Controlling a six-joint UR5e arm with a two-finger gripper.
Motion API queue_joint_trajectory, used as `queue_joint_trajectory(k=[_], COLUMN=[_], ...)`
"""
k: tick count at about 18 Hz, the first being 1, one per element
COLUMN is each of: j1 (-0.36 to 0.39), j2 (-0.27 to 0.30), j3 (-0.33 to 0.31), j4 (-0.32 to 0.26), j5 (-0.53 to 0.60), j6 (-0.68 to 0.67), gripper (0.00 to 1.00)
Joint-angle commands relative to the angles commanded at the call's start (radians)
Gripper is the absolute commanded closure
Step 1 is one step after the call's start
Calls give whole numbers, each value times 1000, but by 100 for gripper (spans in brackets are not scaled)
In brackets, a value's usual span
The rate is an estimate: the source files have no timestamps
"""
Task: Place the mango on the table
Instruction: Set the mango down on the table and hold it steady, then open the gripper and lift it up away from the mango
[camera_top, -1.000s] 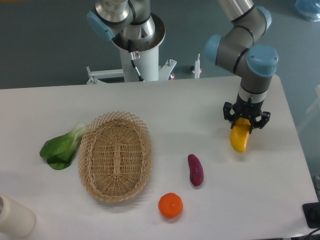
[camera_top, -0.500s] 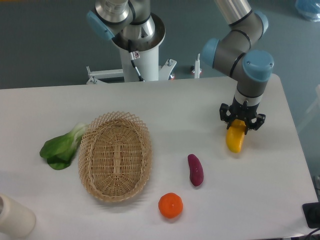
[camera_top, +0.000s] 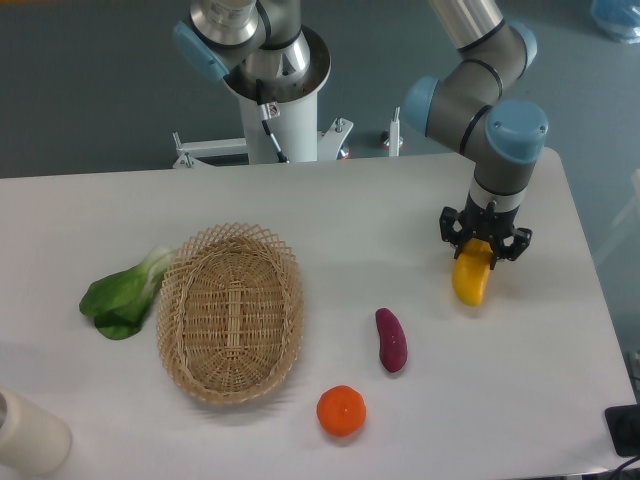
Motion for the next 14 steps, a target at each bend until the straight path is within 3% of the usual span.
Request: queue_joint_trajectory(k=[14], j1=[9], j2=[25], j3=[45], j4=[-3], j5=[-2], j6=[5], gripper=[0])
